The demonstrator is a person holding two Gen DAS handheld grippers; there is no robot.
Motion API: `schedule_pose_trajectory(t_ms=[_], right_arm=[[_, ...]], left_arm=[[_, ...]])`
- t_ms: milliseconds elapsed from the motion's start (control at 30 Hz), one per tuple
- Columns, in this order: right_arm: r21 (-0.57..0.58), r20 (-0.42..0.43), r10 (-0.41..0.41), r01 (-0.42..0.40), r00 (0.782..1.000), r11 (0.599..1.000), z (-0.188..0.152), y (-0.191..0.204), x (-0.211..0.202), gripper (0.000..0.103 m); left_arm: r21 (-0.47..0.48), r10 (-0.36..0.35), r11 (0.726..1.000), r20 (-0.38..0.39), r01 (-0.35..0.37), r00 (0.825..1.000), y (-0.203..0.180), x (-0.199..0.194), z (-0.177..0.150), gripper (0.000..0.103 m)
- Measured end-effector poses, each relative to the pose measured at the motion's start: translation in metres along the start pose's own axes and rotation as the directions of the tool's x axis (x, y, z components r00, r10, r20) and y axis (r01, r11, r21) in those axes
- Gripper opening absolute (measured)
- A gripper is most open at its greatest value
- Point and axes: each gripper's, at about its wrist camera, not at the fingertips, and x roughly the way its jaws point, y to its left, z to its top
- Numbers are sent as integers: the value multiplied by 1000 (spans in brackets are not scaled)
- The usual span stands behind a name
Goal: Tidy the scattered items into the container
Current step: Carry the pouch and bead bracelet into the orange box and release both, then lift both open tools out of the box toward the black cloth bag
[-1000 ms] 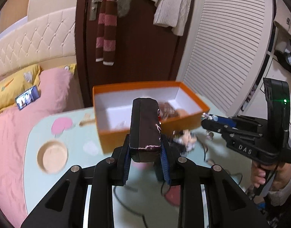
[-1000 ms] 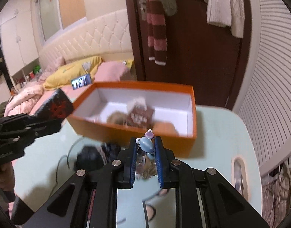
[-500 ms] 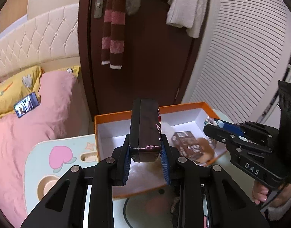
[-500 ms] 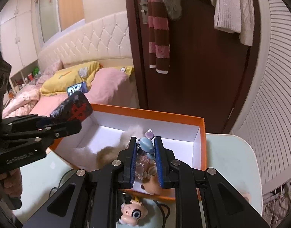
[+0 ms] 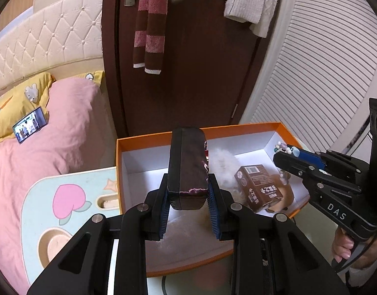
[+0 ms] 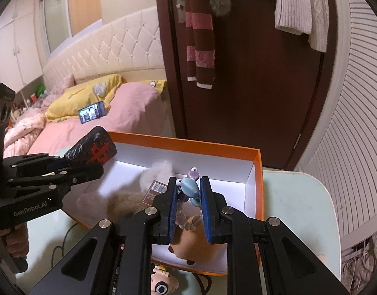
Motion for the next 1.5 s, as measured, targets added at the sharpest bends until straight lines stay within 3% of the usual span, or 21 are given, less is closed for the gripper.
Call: schedule_pose_trajectory(t_ms=[133, 167, 200, 233, 267, 367, 633, 800, 1167, 1300, 1333, 1400, 1467, 1500], right_arm=[[-13, -1, -14, 14, 1000, 1000, 0, 1, 2, 19], [-17, 4, -27, 27, 1000, 999, 0, 1, 2, 21], [-19, 7, -38, 38, 999, 999, 0, 2, 1, 33], [-21, 12, -47, 47, 999, 999, 0, 2, -1, 43], [-19, 20, -50, 51, 999, 999, 0, 3, -2, 61], [-16, 51, -50, 51, 997, 999, 0, 4, -12, 64], [-6, 76, -26, 27, 997, 1000, -4, 8, -34, 65], [18, 102, 33, -35, 994, 999, -21, 11, -54, 76], [11, -67, 42, -42, 997, 999, -92, 33, -69, 76], [0, -120, 21, -21, 993, 1000, -113, 39, -66, 77], [-1, -131, 11, -11, 991, 1000, -117, 40, -64, 78], [-8, -181, -32, 31, 983, 999, -125, 40, -55, 91], [-44, -167, -101, 95, 981, 995, -129, 42, -54, 100], [-31, -174, -91, 87, 980, 996, -130, 41, -53, 101]], left_arm=[[-47, -11, 999, -9, 11, 1000, 6, 2, 0, 31], [-76, -22, 997, -16, 21, 1000, 9, 2, 1, 41], [-103, -44, 994, -22, 42, 999, 12, 2, 1, 53], [-121, -68, 990, -10, 67, 998, 13, -1, 1, 60], [-128, -75, 989, 3, 75, 997, 13, -5, 1, 70], [-102, -26, 994, 42, 31, 999, 6, -17, 1, 80], [-59, 49, 997, 74, -45, 996, -2, -44, -12, 80], [-67, 71, 995, 29, -69, 997, 1, -59, -41, 80], [-103, 57, 992, -105, -68, 993, 0, -62, -120, 80], [-41, 131, 990, -130, -138, 983, -10, -54, -134, 81], [-21, 155, 987, -138, -159, 978, -13, -52, -135, 82], [8, 195, 981, -145, -196, 970, -17, -50, -137, 87], [-4, 205, 978, -136, -207, 969, -17, -50, -138, 87], [-7, 208, 978, -121, -210, 971, -16, -51, -140, 87]])
